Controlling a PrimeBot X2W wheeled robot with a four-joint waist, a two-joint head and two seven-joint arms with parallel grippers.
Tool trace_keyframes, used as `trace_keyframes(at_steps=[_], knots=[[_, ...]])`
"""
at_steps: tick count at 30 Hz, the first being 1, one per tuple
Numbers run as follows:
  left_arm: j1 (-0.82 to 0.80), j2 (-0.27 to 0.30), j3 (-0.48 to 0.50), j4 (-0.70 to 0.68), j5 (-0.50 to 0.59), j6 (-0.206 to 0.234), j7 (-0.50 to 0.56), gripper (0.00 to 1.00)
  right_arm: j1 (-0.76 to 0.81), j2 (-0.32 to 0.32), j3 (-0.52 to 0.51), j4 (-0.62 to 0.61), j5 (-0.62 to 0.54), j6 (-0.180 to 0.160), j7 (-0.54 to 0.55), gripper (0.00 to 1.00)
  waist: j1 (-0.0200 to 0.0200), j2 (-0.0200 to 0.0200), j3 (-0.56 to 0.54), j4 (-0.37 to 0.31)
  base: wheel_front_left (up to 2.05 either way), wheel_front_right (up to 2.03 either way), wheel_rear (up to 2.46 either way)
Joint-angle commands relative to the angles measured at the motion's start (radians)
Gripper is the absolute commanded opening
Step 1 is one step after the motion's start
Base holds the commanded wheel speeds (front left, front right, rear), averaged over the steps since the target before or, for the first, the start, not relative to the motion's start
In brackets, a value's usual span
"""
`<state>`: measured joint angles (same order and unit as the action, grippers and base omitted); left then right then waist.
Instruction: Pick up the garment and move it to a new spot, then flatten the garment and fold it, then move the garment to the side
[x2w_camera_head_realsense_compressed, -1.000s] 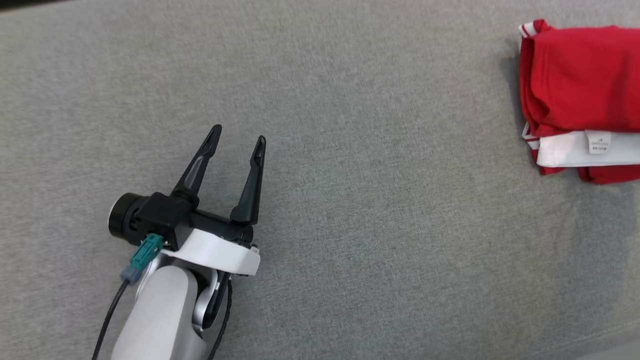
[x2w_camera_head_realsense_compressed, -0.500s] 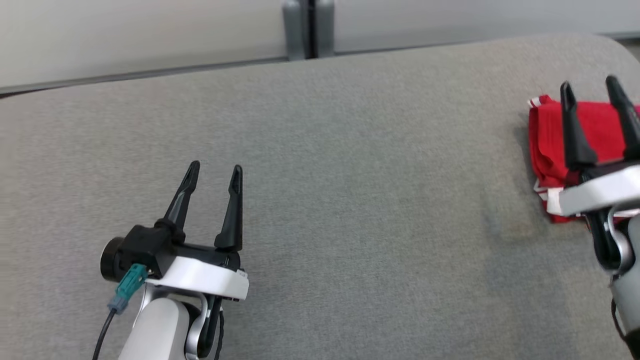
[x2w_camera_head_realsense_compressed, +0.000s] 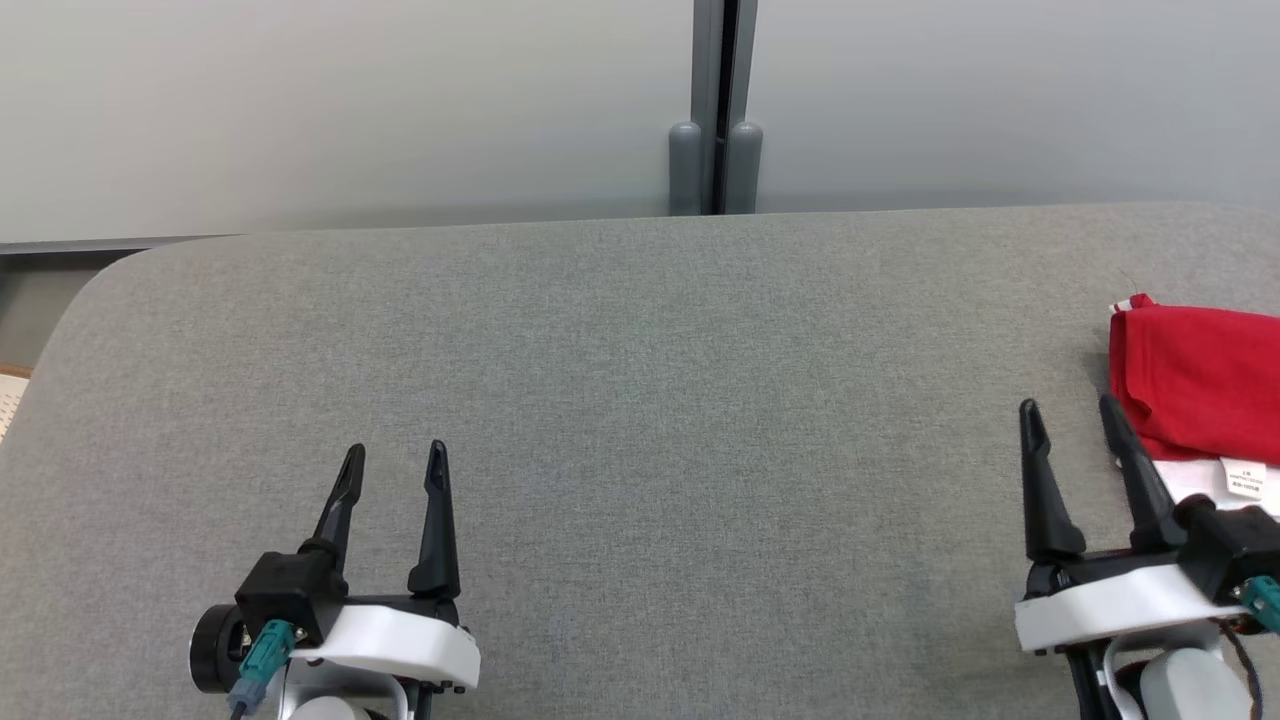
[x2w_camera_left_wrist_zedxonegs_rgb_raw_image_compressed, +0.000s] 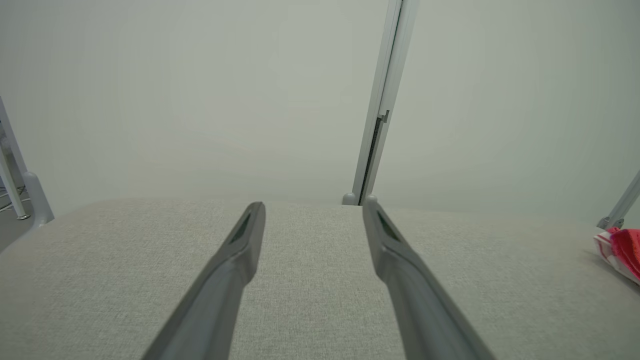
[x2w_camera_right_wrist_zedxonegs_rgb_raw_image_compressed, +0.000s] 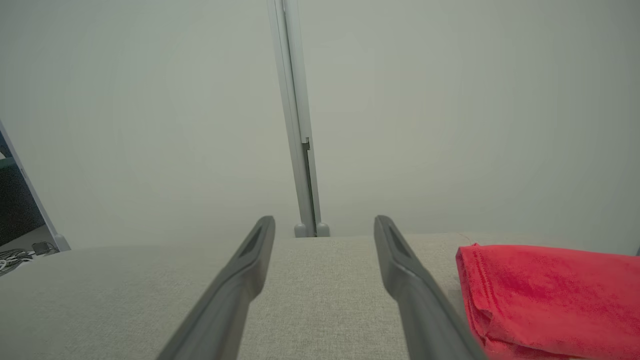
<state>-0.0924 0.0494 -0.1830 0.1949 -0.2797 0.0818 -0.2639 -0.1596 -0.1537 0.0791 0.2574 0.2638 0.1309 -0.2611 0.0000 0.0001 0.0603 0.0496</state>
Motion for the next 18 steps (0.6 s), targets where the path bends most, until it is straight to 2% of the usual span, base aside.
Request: trace_keyframes(at_steps=[1,14,18], knots=[[0.015,0.003,-0.006,0.003,0.005,0.011,0.0,1.0,0.034,0.021,-0.003,-0.014,-0.019,0.0,-0.005,1.0,0.0,-0.0001,-0.011,0.01,0.0,0.0,0.0],[0.03,0.004,-0.012,0.024,0.006,0.021,0.0,1.0,0.066,0.056,0.004,-0.016,-0.065,0.0,-0.005,1.0,0.0,-0.0001,-0.023,0.018,0.0,0.0,0.0],[0.031,0.004,-0.009,0.025,-0.008,0.0,0.0,1.0,0.063,0.059,0.005,-0.014,-0.065,0.0,-0.005,1.0,0.0,-0.0001,-0.023,0.017,0.0,0.0,0.0]])
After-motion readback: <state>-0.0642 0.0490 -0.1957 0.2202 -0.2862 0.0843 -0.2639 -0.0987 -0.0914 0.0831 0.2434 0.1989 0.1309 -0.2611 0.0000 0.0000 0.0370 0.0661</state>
